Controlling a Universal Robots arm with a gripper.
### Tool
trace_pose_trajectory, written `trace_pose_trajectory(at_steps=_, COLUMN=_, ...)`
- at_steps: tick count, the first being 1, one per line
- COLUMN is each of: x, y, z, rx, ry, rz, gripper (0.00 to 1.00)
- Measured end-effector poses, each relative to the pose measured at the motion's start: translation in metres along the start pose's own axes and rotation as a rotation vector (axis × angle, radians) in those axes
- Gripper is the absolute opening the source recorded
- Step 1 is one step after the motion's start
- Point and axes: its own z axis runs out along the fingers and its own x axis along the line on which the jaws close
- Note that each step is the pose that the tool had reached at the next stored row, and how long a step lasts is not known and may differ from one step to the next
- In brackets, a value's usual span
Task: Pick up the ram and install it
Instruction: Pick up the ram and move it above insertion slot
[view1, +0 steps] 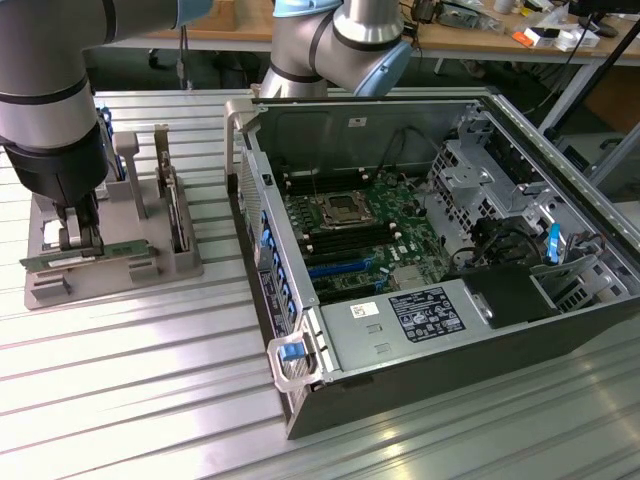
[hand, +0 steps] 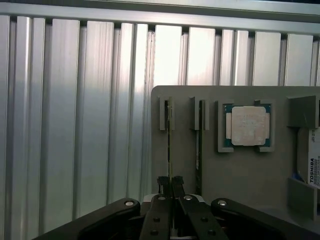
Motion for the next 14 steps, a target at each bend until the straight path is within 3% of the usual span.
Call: trace_pose_trajectory(at_steps=14, x=0.000, y=0.0006, z=-0.0124, rx=0.0001, ry=0.0000, rz=0.000, gripper=0.12)
